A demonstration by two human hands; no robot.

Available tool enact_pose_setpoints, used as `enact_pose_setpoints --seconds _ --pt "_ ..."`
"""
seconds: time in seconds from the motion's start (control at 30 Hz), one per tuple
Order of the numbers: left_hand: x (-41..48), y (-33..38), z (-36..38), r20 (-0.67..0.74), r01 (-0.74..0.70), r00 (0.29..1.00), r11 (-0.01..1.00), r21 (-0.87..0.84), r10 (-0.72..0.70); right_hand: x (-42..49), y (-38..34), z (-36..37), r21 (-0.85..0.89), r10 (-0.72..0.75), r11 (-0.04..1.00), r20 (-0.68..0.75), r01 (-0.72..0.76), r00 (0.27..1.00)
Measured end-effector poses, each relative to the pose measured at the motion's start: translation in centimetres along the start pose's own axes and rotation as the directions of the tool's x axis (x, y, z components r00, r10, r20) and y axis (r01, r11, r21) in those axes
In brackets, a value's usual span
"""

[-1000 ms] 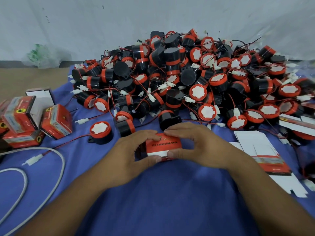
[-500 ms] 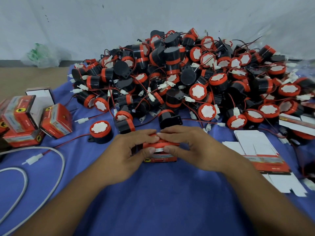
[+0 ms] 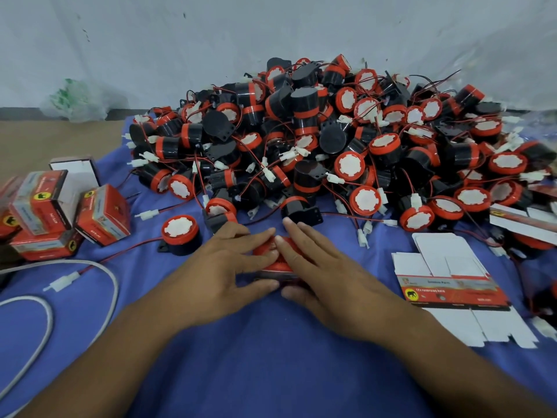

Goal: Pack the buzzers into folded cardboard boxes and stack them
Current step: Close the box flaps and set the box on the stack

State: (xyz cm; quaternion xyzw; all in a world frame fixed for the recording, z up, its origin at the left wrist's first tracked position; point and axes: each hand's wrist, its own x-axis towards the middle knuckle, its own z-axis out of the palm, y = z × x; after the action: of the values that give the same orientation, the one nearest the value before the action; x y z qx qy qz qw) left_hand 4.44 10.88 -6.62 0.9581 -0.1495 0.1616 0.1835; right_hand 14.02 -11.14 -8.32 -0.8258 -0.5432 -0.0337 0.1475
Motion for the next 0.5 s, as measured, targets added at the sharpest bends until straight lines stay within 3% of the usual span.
enact_pose_setpoints --seconds 0.07,0.17,0.3,0.37,0.43,0.5 --pt "0.0 0.2 0.1 0.009 -0.045 0.999 0.997 0.064 0.044 0.0 0.2 0.4 -0.009 0.001 1.0 -0.009 -0.001 1.0" --pt "0.1 0.6 0.7 -0.005 -0.08 0.997 0.989 0.123 0.082 0.4 0.0 1.0 0.113 0.024 0.994 -0.129 -0.009 0.991" --pt "-0.4 0.3 1.5 0.004 -0.019 1.0 0.999 -0.043 0.02 0.4 0.6 0.9 0.272 0.06 0.962 -0.224 0.004 0.973" --pt "-0.8 0.1 1.7 0.002 -0.02 1.0 0.995 -0.101 0.02 0.4 0.8 0.5 0.469 0.169 0.882 -0.225 -0.045 0.96" --pt "-0.5 -0.2 1.8 -0.069 -0.007 0.998 0.992 -0.127 -0.002 0.5 1.1 -0.1 0.668 0.286 0.739 -0.193 -0.088 0.939" --pt "-0.1 0.0 1.6 -0.132 0.032 0.989 0.967 -0.252 -0.067 0.5 1.2 -0.7 0.754 0.335 0.646 -0.139 -0.119 0.932"
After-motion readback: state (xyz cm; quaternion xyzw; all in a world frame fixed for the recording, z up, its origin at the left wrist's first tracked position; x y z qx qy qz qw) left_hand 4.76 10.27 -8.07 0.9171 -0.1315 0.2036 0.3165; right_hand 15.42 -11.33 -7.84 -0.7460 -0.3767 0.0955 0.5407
